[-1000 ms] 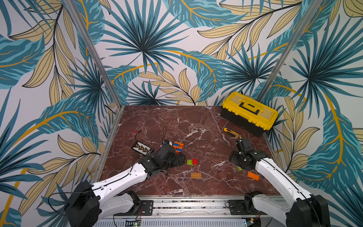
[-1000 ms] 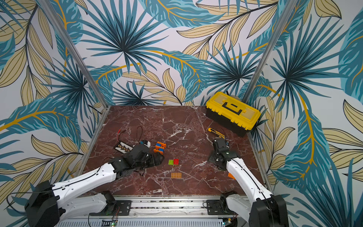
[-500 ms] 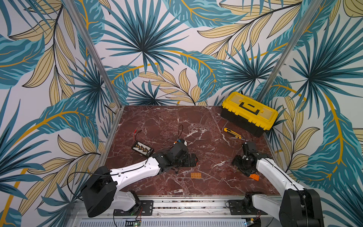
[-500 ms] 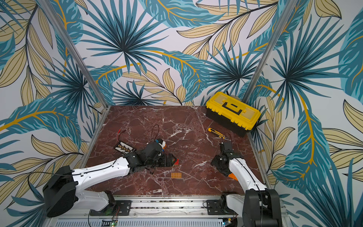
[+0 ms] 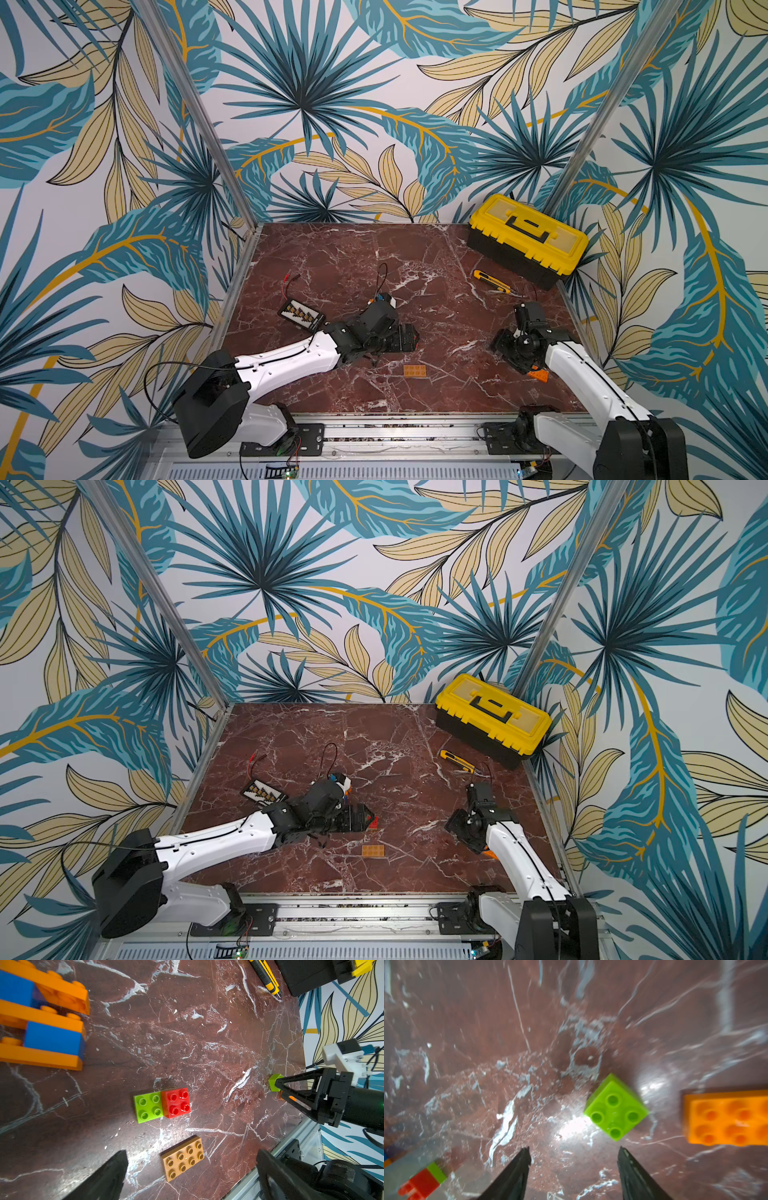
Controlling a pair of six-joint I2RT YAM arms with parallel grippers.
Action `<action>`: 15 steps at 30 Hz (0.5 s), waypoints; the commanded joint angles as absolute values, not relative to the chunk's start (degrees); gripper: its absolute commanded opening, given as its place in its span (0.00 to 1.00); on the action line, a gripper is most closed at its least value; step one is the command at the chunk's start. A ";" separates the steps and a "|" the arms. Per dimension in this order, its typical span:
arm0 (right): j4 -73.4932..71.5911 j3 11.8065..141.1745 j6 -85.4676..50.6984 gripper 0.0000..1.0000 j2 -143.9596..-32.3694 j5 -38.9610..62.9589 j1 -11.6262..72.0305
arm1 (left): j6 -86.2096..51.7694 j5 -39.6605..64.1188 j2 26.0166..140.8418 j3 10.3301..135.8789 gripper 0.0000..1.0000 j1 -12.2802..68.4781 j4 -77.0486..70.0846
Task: Assemble the number 5 with lego
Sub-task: Pick up the lego brick from the center of the board.
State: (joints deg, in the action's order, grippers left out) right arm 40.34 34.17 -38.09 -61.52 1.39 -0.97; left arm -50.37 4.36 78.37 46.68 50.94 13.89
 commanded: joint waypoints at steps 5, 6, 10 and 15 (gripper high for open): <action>36.71 38.61 -34.80 0.73 -69.63 -2.60 -7.84 | -49.79 4.40 77.44 47.12 1.00 51.06 11.91; 36.05 38.68 -34.42 0.73 -71.38 -2.12 -8.38 | -49.96 4.17 77.18 46.81 1.00 51.07 11.83; 33.49 37.00 -34.46 0.71 -75.20 2.26 -8.89 | -50.75 2.69 76.13 45.17 1.00 50.98 10.48; 31.99 33.35 -35.15 0.68 -74.73 7.18 -8.64 | -50.96 1.92 76.03 45.53 1.00 50.98 11.16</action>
State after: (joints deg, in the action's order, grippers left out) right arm 33.17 35.94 -35.29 -75.22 3.22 -8.69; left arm -50.72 3.38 77.36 46.54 50.94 12.19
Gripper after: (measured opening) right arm 0.679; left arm 0.997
